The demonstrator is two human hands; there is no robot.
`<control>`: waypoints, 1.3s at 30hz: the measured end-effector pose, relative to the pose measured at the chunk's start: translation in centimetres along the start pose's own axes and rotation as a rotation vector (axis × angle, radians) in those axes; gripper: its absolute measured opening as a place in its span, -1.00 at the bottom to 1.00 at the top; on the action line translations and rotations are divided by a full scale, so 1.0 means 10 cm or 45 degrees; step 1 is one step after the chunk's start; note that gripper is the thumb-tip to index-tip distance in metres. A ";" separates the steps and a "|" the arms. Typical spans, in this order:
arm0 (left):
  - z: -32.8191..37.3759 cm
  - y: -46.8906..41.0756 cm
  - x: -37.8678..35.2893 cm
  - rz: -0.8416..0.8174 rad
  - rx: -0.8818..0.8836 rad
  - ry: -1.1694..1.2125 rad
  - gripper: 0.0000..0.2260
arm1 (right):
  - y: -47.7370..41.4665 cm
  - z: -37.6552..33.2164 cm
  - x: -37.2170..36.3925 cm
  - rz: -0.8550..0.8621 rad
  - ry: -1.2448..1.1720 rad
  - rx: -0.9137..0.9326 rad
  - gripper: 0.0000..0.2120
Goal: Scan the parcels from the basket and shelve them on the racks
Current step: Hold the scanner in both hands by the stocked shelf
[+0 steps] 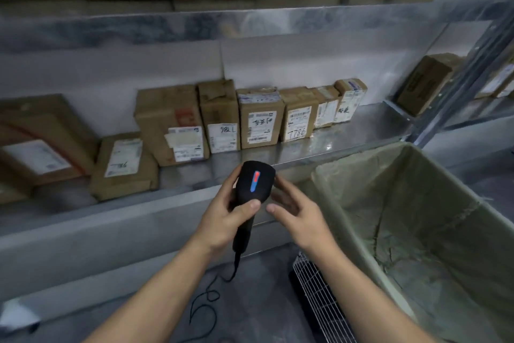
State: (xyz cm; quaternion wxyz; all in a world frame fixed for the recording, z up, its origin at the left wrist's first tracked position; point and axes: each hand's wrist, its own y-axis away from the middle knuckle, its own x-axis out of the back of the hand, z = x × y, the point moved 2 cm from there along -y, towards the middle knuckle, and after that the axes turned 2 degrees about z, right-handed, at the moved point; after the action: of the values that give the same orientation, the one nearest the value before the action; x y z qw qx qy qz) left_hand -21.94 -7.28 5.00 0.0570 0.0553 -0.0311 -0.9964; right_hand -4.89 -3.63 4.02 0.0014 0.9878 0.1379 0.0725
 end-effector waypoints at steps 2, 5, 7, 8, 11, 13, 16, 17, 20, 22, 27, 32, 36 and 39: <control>-0.03 0.16 0.02 0.064 0.000 0.049 -0.39 | 0.10 -0.02 -0.09 -0.060 -0.042 0.013 -0.34; -0.07 0.45 0.02 0.158 0.009 0.068 -0.26 | 0.29 0.01 -0.19 -0.115 -0.124 -0.037 -0.27; -0.10 0.63 0.00 0.215 0.013 0.084 -0.26 | 0.41 0.04 -0.23 -0.164 -0.183 -0.049 -0.34; -0.13 0.72 -0.02 0.246 0.017 0.107 -0.30 | 0.46 0.06 -0.25 -0.196 -0.216 -0.064 -0.36; -0.20 0.99 -0.02 0.309 0.051 0.169 -0.39 | 0.64 0.07 -0.33 -0.291 -0.268 -0.115 -0.38; -0.24 1.17 0.02 0.332 0.086 0.209 -0.42 | 0.74 0.08 -0.39 -0.337 -0.269 -0.149 -0.36; -0.27 1.42 0.13 0.352 0.148 0.270 -0.44 | 0.87 0.09 -0.50 -0.408 -0.327 -0.193 -0.36; -0.27 1.49 0.17 0.359 0.157 0.283 -0.43 | 0.90 0.08 -0.54 -0.445 -0.359 -0.209 -0.36; -0.28 1.71 0.32 0.383 0.169 0.307 -0.38 | 1.00 0.03 -0.66 -0.549 -0.406 -0.218 -0.37; -0.28 1.84 0.43 0.406 0.158 0.323 -0.39 | 1.05 0.00 -0.76 -0.601 -0.401 -0.215 -0.38; -0.28 2.10 0.78 0.456 0.129 0.369 -0.26 | 1.17 -0.09 -1.10 -0.694 -0.401 -0.222 -0.38; -0.28 2.35 1.25 0.511 0.118 0.391 -0.23 | 1.32 -0.14 -1.63 -0.718 -0.408 -0.232 -0.41; -0.30 2.59 1.77 0.567 0.120 0.417 -0.27 | 1.49 -0.20 -2.20 -0.692 -0.397 -0.238 -0.44; -0.35 2.74 2.19 0.601 0.132 0.442 -0.41 | 1.62 -0.22 -2.65 -0.652 -0.409 -0.271 -0.45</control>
State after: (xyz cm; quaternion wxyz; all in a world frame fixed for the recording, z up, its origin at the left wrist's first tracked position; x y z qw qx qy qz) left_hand -40.13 -37.25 1.06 0.2887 0.2190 -0.0836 -0.9283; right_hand -26.07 -26.46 2.81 0.1445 0.9141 0.3717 -0.0730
